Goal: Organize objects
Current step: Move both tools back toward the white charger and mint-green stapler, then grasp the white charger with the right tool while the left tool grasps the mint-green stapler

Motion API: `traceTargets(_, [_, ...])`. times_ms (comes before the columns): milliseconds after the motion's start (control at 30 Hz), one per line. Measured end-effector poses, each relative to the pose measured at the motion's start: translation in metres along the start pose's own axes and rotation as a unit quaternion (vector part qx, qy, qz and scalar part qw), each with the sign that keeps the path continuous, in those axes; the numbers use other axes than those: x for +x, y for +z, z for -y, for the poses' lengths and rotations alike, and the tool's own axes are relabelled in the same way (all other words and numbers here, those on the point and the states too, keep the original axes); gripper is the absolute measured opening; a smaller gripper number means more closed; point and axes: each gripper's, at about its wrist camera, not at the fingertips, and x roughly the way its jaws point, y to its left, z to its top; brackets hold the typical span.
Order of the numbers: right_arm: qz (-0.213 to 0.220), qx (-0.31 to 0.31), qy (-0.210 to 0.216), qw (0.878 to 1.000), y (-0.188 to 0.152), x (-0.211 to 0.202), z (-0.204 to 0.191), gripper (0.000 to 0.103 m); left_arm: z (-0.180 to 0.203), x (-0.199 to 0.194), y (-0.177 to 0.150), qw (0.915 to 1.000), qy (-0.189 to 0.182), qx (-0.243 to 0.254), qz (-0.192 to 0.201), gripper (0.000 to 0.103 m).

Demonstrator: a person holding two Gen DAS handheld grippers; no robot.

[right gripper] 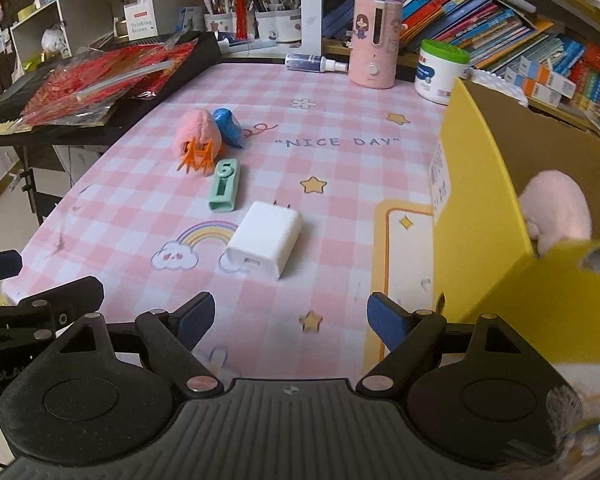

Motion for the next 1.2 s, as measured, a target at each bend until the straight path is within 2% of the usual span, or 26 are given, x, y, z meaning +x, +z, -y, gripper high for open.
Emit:
traceTargets(600, [-0.039,-0.043,0.038,0.998,0.036,0.07,0.004,0.084,-0.001,0.045,0.027,0.9985,0.04,-0.017,-0.032,0.09])
traceTargets(1000, [-0.043,-0.074,0.063,0.994,0.043,0.087,-0.003,0.082,-0.003,0.06,0.034,0.9973,0.051,-0.027,-0.045,0.09])
traceTargets(1033, [-0.039,-0.08,0.064,0.994,0.043,0.087,-0.003,0.077,-0.004,0.062,0.034,0.9972,0.051,-0.029,-0.047,0.09])
traceTargets(1067, [-0.031,-0.091,0.071,0.993,0.042,0.085,-0.004,0.061,-0.004,0.064,0.035,0.9971,0.05,-0.03,-0.048,0.09])
traceTargets(1133, [-0.024,-0.102,0.066,0.992,0.044,0.083,-0.005,0.056,-0.002,0.067,0.037,0.9973,0.047,-0.029,-0.049,0.09])
traceTargets(1200, [-0.015,-0.091,0.059,0.994,0.047,0.08,-0.001,0.056,0.0,0.069,0.039,0.9976,0.044,-0.025,-0.048,0.09])
